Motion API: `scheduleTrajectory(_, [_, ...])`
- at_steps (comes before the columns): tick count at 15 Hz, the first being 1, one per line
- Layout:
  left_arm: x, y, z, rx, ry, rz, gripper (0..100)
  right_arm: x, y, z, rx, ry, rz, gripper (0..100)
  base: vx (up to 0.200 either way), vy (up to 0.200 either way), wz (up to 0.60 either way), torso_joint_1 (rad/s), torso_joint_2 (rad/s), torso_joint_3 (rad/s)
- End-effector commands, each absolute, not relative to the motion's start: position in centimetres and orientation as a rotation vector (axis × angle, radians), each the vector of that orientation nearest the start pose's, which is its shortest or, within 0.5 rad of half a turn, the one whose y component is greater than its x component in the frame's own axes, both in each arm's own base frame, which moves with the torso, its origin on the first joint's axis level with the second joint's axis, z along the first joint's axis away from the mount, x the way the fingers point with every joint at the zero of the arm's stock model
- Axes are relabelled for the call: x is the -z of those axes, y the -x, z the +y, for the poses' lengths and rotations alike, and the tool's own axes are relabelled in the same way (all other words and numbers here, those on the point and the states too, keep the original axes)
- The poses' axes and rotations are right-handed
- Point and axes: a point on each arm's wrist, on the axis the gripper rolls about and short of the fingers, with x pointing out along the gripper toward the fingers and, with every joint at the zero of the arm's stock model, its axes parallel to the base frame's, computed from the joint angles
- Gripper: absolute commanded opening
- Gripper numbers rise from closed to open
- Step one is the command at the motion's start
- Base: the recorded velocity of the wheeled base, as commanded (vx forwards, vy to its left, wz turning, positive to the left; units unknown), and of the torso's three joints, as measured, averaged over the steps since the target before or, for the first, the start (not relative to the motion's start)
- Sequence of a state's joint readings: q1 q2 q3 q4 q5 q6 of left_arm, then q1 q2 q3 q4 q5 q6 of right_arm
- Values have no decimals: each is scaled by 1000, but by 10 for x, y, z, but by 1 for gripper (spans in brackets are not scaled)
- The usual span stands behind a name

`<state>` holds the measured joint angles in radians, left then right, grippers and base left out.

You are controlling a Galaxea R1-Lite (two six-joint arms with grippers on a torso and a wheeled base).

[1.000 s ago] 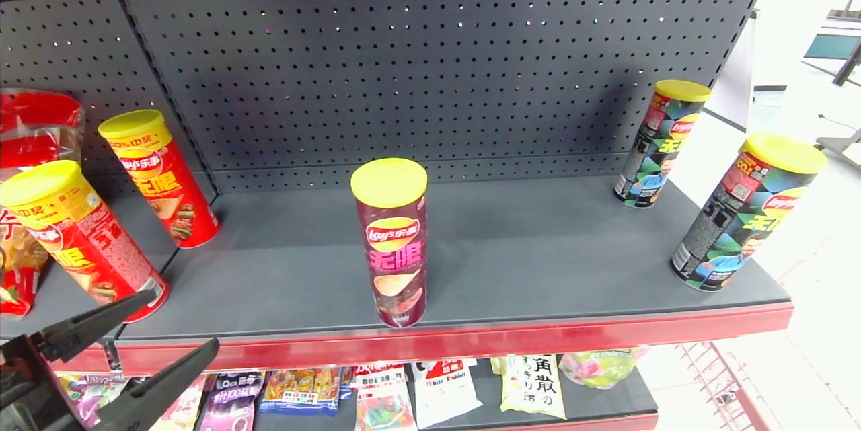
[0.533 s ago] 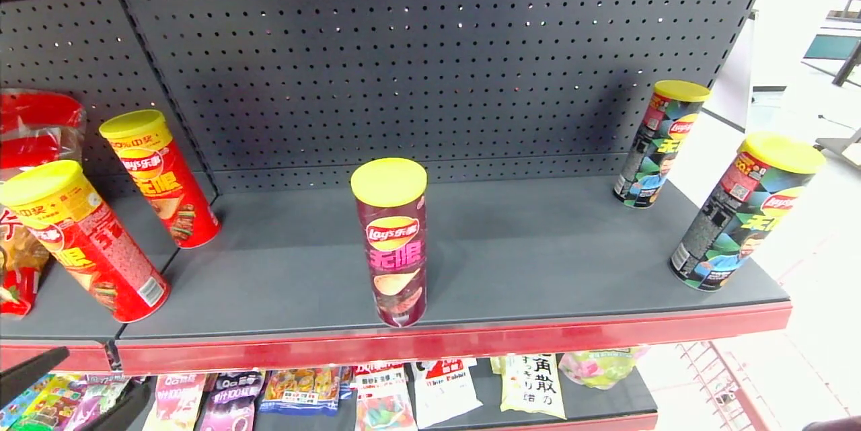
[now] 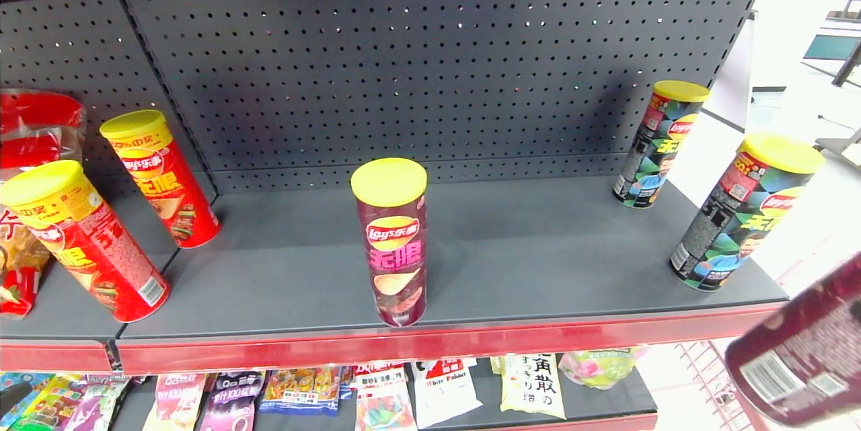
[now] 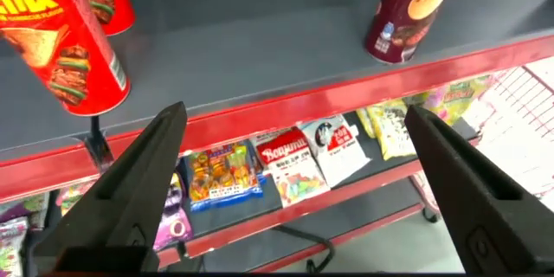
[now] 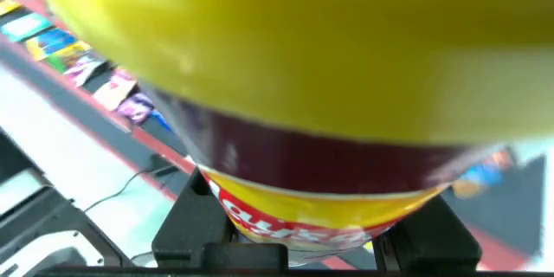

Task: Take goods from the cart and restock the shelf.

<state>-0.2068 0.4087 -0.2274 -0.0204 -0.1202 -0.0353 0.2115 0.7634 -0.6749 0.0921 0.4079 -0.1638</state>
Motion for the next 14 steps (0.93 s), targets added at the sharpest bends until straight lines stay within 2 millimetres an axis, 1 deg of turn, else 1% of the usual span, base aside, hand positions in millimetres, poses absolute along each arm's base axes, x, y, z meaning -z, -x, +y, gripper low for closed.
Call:
scheduleTrajectory(1, [-146,-7,-4,324,26,142,100,-263,-140,59,-764,152,192,0,0,0,0,0,0,0])
scheduleTrajectory(2, [-147,-7,-4,323,21,138,100,-266,-154,73,-802,154,198,0,0,0,0,0,0,0])
scheduleTrajectory(3, [-146,-7,-4,322,12,138,100,-268,-161,79,-821,154,204,0,0,0,0,0,0,0])
scheduleTrajectory(4, [-146,-7,-4,323,-8,135,100,-269,-175,94,-859,158,216,0,0,0,0,0,0,0])
scheduleTrajectory(5, [-146,-7,-4,321,-15,134,100,-270,-185,103,-878,160,227,0,0,0,0,0,0,0])
scheduleTrajectory(9, [-146,-4,-3,301,-19,126,100,-267,-228,131,-865,170,267,0,0,0,0,0,0,0])
scheduleTrajectory(12, [-141,3,-2,297,-21,136,100,-256,-259,150,-849,176,266,0,0,0,0,0,0,0])
scheduleTrajectory(13, [-140,5,-1,295,-24,134,100,-254,-267,156,-842,174,253,0,0,0,0,0,0,0])
scheduleTrajectory(14, [-138,7,-1,292,-38,129,100,-251,-277,165,-847,163,248,0,0,0,0,0,0,0])
